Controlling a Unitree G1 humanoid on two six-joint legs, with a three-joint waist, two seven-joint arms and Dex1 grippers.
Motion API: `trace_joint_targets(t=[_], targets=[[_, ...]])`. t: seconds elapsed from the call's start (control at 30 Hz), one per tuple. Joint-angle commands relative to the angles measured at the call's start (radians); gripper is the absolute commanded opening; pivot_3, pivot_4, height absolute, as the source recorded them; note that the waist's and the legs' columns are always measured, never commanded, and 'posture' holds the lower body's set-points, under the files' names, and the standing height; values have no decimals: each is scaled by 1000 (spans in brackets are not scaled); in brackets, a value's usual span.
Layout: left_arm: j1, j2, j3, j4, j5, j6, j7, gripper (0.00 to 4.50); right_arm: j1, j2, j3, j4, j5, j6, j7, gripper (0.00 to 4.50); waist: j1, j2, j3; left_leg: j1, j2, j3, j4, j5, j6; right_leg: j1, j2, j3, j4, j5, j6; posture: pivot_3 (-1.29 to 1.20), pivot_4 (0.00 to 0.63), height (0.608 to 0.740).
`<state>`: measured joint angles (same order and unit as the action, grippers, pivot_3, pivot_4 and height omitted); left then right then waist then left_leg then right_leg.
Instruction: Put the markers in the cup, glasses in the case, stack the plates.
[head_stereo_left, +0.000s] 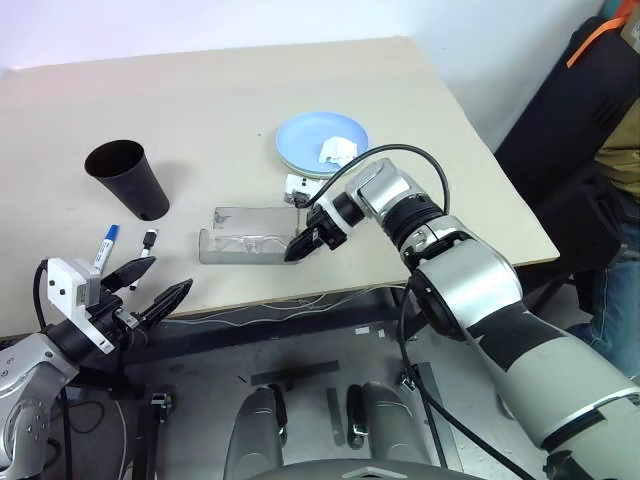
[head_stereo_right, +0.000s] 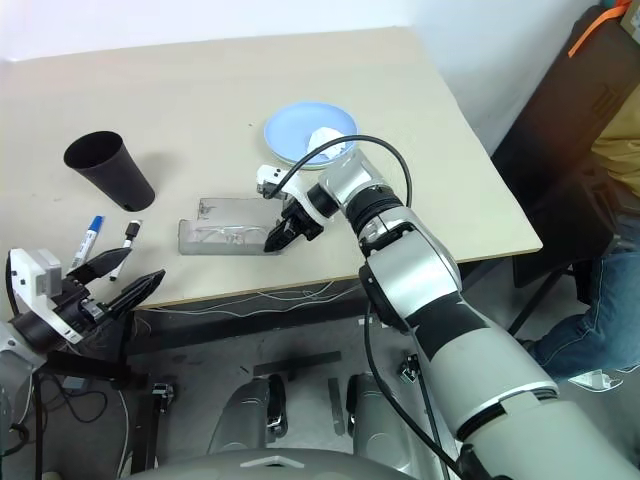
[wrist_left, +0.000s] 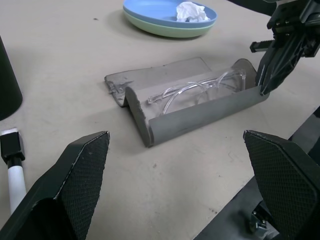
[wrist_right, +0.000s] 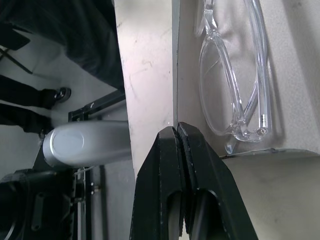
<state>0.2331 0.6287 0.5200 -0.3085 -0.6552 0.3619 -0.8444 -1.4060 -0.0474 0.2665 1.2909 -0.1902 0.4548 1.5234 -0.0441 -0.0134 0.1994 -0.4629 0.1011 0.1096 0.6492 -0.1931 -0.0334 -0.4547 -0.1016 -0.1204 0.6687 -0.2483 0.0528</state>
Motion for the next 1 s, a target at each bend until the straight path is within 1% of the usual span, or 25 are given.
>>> trace_joint_targets(t=[0.03, 0.23, 0.27, 0.3, 0.33, 0.47, 0.67, 0.77, 0.87, 0.93, 1.0], targets=[[4, 4, 3, -20, -1, -17, -4, 4500, 5, -7, 9, -24, -2, 9, 31, 18, 0, 0, 0, 0, 0, 0, 0, 0, 0, 0, 0, 0, 0, 0, 0, 0, 150, 706], [2, 6, 2, -16, 5, -18, -5, 4500, 10, -6, 13, -26, -6, 7, 40, 18, 0, 0, 0, 0, 0, 0, 0, 0, 0, 0, 0, 0, 0, 0, 0, 0, 150, 706], [2, 6, 3, -15, 6, -18, -6, 4500, 10, -7, 11, -27, -5, 3, 36, 424, 0, 0, 0, 0, 0, 0, 0, 0, 0, 0, 0, 0, 0, 0, 0, 0, 150, 706], [2, 5, 3, -15, 6, -17, -7, 4500, 10, -8, 9, -28, -4, -3, 33, 529, 0, 0, 0, 0, 0, 0, 0, 0, 0, 0, 0, 0, 0, 0, 0, 0, 150, 706], [1, 5, 3, -15, 7, -17, -7, 4500, 8, -10, 5, -28, -1, -3, 32, 825, 0, 0, 0, 0, 0, 0, 0, 0, 0, 0, 0, 0, 0, 0, 0, 0, 150, 706], [0, 5, 3, -16, 6, -15, -6, 4500, -2, -19, -10, -31, 10, -5, 27, 2145, -1, 0, 0, 2, 0, 0, 1, 0, 0, 1, 0, 0, 1, 0, -1, 0, 150, 706], [-1, 5, 3, -13, 3, -12, -7, 4500, -38, -37, -63, -36, 57, 15, 23, 4024, 0, 0, 0, 2, 0, -3, 2, -1, -4, 1, 2, 0, 0, 5, -9, 0, 150, 706], [-4, 5, 3, -10, 2, -11, -8, 4500, -66, -48, -112, -39, 100, 31, 0, 4024, 1, 0, 0, 1, 0, -4, 2, -1, -4, -3, 2, 0, -1, 7, -11, 0, 150, 706], [-9, 3, 2, -8, -2, -9, -6, 4500, -75, -49, -162, -37, 131, 21, -96, 4024, 1, 0, 0, 1, 0, -5, 2, -1, -5, -3, 3, 1, -1, 8, -12, 0, 150, 706], [-19, -3, 7, -7, -14, -3, 1, 4500, -76, -48, -188, -36, 148, 16, -138, 4024, 1, 0, 0, 1, 0, -5, 2, 0, -5, -2, 5, 2, -1, 9, -10, 0, 150, 706], [-23, 0, 12, -7, -18, 2, 3, 4500, -76, -49, -199, -35, 159, 29, -141, 4024, 1, 0, 0, 0, 0, -5, 2, 1, -5, -2, 5, 3, -2, 10, -7, 0, 150, 706]])
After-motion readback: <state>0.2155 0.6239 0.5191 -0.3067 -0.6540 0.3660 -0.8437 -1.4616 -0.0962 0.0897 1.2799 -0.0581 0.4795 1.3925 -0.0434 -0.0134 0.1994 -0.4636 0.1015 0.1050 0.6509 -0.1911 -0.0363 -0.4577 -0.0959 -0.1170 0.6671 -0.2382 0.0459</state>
